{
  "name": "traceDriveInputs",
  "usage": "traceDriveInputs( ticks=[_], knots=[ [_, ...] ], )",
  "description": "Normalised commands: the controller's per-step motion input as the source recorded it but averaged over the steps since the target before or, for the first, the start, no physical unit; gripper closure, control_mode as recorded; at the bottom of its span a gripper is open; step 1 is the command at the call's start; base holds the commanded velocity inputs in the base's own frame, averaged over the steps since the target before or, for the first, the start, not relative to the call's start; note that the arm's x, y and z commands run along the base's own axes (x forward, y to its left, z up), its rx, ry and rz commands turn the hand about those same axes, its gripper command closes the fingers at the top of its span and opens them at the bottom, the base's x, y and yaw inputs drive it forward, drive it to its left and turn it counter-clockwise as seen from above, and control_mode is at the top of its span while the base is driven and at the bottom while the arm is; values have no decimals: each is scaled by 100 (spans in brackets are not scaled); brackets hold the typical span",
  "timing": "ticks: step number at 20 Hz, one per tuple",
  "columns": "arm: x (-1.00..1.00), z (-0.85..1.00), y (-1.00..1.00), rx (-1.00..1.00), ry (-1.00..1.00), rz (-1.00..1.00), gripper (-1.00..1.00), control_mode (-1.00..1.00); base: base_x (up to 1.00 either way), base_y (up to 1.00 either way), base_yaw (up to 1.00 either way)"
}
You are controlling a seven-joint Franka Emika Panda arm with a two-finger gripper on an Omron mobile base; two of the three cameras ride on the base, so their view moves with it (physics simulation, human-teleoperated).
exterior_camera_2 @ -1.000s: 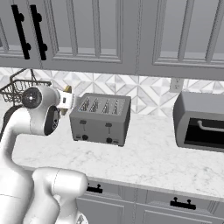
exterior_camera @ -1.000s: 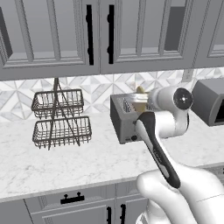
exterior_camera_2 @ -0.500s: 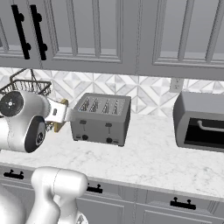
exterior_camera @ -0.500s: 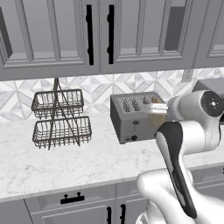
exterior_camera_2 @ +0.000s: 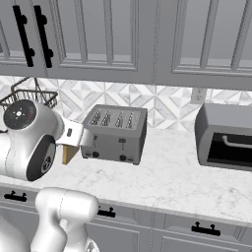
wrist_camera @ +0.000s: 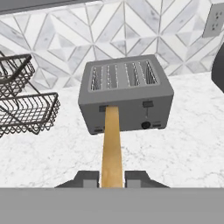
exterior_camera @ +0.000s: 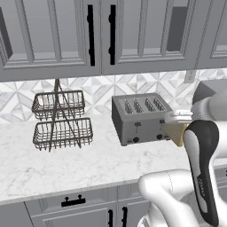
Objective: Start the toaster. Once the lever pops up, take the bread to the plate on the dining counter.
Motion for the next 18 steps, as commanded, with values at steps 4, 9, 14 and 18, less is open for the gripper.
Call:
traceDriveInputs(
  ticks=[4,9,14,18],
  knots=[
    [0,0,0,0,0,0,100,-100,0,0,0],
    [0,0,0,0,0,0,100,-100,0,0,0],
    [0,0,0,0,0,0,100,100,-16,0,0],
    [0,0,0,0,0,0,100,100,-92,-3,0]
  ],
)
